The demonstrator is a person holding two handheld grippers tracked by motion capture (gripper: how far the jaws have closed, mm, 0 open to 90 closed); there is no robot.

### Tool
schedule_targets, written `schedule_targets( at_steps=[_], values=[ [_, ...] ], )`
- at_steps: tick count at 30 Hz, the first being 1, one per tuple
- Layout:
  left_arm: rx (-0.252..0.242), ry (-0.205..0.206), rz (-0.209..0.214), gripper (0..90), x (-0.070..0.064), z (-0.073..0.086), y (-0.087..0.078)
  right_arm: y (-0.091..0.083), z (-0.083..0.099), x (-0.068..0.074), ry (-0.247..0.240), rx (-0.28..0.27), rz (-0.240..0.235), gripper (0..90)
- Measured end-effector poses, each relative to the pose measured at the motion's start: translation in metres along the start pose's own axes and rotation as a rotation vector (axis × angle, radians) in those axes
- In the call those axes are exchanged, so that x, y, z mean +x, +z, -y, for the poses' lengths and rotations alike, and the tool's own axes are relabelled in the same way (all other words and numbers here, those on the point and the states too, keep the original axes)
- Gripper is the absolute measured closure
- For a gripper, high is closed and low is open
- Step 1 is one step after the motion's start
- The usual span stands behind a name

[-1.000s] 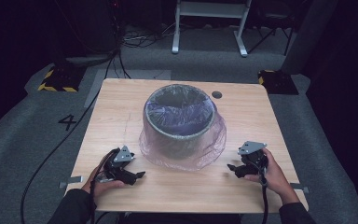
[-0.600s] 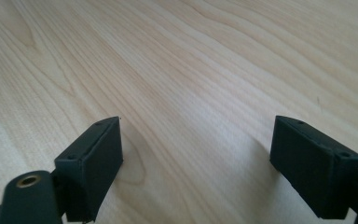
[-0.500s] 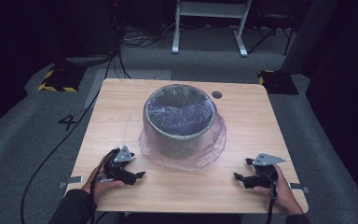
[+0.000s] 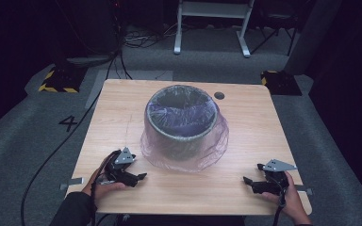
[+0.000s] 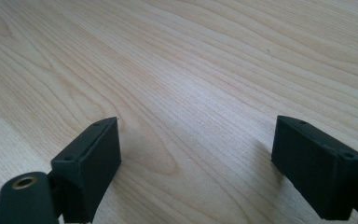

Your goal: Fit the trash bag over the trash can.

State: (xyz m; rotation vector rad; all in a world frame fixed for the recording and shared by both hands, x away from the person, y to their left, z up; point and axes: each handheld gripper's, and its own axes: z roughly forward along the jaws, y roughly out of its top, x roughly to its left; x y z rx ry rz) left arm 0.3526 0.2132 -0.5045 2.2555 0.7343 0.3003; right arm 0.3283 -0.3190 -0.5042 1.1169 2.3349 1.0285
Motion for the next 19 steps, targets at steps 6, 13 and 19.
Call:
schedule_targets(
  at_steps=[6,13,19],
  values=[
    [-0.001,-0.002,0.002,13.5,0.0000,0.0000,0.0001,0.0009,-0.0006,-0.0010,0.000,0.000,0.000,14.5],
    [-0.001,-0.003,0.006,13.4,0.0002,-0.0001,0.0003,0.0010,-0.0007,-0.0011,0.000,0.001,-0.001,14.5],
    [0.001,0.000,0.006,13.2,0.0006,-0.0005,0.0004,0.0010,-0.0007,-0.0011,0.000,0.001,0.000,14.5]
  ],
)
